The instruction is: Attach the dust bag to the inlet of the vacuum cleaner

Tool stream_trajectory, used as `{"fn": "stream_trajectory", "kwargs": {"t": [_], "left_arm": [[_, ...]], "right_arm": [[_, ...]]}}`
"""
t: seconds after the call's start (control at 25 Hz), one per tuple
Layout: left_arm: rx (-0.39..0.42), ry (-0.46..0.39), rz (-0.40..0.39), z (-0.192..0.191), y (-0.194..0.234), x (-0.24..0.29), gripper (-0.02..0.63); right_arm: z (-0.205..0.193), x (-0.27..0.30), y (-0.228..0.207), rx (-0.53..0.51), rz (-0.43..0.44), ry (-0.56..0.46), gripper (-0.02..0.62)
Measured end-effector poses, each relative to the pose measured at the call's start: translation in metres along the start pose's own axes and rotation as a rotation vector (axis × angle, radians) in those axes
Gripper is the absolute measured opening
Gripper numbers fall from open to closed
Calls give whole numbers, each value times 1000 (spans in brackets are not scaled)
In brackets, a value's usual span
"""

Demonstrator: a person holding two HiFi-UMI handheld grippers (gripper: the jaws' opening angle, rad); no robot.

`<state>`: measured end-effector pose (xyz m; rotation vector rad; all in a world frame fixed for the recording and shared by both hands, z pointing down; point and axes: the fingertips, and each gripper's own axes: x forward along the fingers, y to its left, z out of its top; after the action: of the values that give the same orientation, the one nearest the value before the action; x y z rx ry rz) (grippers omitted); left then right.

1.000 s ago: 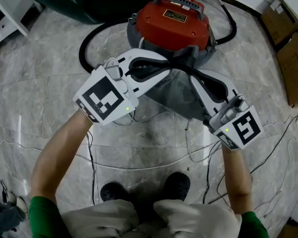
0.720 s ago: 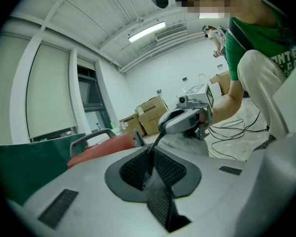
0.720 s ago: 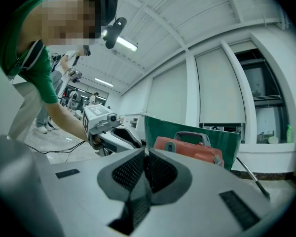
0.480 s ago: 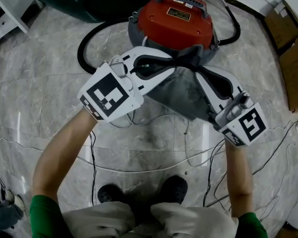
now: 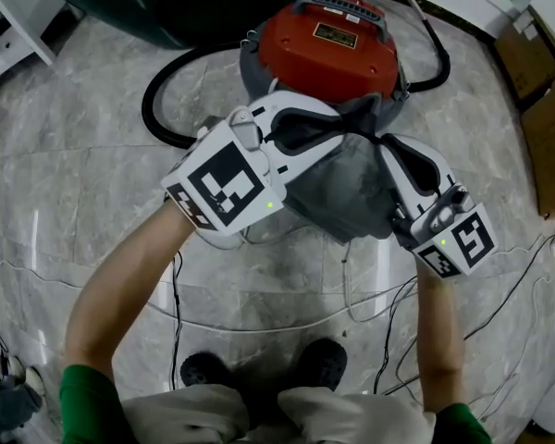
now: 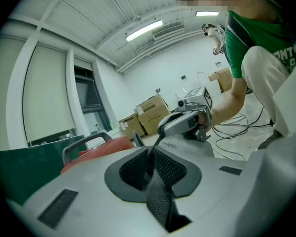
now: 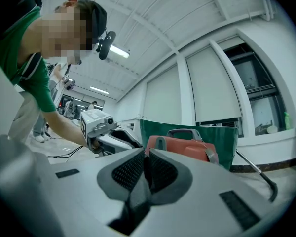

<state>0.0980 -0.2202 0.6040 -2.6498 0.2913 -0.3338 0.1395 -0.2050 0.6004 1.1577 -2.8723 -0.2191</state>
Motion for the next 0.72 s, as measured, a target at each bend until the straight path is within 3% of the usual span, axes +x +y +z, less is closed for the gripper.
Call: {"fn": "stream_trajectory", "kwargs": {"t": [0.24, 0.52, 0.72], "left_arm": [[-59, -37, 49, -9, 9, -8, 43], [11, -18, 57, -7, 8, 9, 43], [-54, -42, 97, -14, 13, 1, 43]], "right_arm": [[4, 17, -1, -61, 68, 23, 32], [-5, 6, -15, -32, 37, -8, 32], [0, 20, -11, -87, 114, 32, 34]]}}
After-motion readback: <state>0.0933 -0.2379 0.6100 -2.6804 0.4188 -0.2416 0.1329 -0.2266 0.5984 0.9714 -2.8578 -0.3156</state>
